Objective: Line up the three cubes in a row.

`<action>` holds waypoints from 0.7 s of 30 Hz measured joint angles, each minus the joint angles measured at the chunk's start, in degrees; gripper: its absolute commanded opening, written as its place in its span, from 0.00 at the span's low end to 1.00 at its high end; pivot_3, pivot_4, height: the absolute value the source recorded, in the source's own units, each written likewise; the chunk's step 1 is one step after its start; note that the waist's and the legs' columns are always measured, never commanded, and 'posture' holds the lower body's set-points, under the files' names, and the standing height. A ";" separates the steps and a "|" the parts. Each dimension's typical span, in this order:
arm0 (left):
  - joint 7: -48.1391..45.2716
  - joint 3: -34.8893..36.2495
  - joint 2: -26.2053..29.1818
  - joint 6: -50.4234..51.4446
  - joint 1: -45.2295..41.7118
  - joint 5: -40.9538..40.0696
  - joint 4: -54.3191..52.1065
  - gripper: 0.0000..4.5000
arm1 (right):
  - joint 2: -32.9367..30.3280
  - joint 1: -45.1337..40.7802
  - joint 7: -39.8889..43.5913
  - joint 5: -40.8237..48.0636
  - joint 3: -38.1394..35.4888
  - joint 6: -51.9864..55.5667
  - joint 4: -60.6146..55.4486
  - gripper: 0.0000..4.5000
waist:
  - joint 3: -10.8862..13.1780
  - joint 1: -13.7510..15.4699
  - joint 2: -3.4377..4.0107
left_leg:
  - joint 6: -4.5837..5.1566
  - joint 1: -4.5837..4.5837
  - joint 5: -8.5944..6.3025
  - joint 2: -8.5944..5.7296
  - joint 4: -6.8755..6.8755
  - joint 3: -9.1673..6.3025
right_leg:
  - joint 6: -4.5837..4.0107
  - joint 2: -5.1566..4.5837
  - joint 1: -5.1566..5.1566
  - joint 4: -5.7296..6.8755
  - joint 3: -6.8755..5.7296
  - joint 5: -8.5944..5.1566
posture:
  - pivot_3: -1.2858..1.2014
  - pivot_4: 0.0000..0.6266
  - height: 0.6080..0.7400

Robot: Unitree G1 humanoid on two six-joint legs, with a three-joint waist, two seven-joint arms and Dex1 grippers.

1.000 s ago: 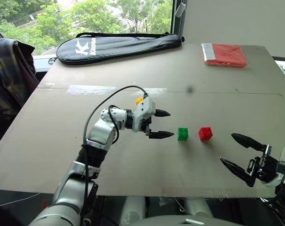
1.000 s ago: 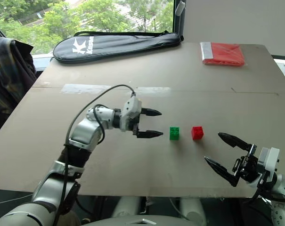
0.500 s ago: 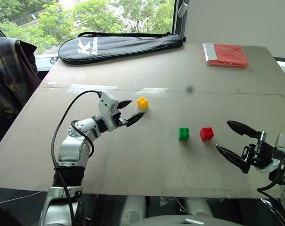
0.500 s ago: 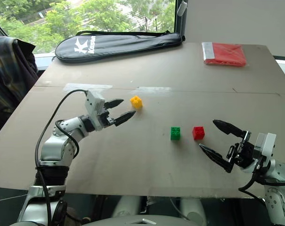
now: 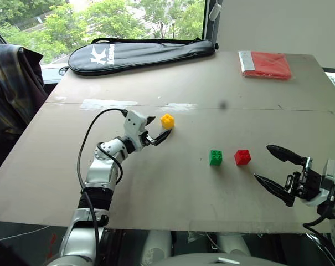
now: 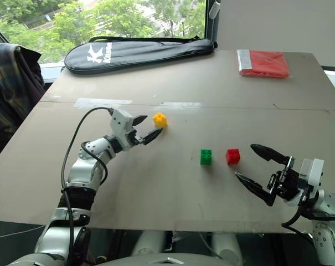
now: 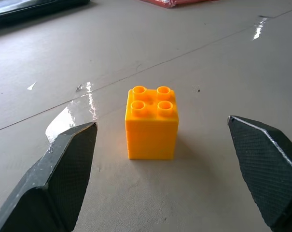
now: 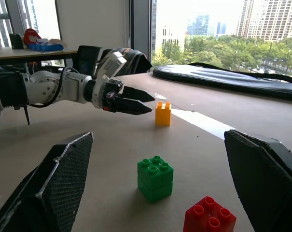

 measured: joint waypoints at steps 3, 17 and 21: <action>-1.02 -0.35 -0.34 -2.20 -2.90 0.52 5.19 0.98 | 0.01 0.31 -0.34 -0.04 0.00 -0.01 -0.09 1.00 | 0.00 -0.01 0.00 | 0.00 0.00 0.00 0.00 0.00 0.00 | 0.00 0.00 0.00 0.00 0.00 0.00 | 0.52 0.24 0.76; -3.02 -0.96 -3.89 -8.80 -10.41 2.28 17.96 0.33 | -0.01 -0.09 -2.84 -0.19 -0.01 -0.05 -1.15 1.00 | 0.01 -0.10 -0.01 | 0.00 -0.07 0.00 0.00 0.00 -0.05 | 0.02 0.00 -0.02 -0.03 -0.06 0.01 | 0.52 0.24 0.76; -4.01 -0.96 -3.96 -9.19 -10.41 2.29 17.96 0.29 | 0.11 0.30 -3.40 -0.21 -0.01 -0.14 -1.15 1.00 | 0.01 -0.08 -0.01 | 0.00 -0.08 0.00 0.00 0.00 -0.05 | 0.02 0.00 -0.02 -0.04 -0.07 0.01 | 0.52 0.24 0.76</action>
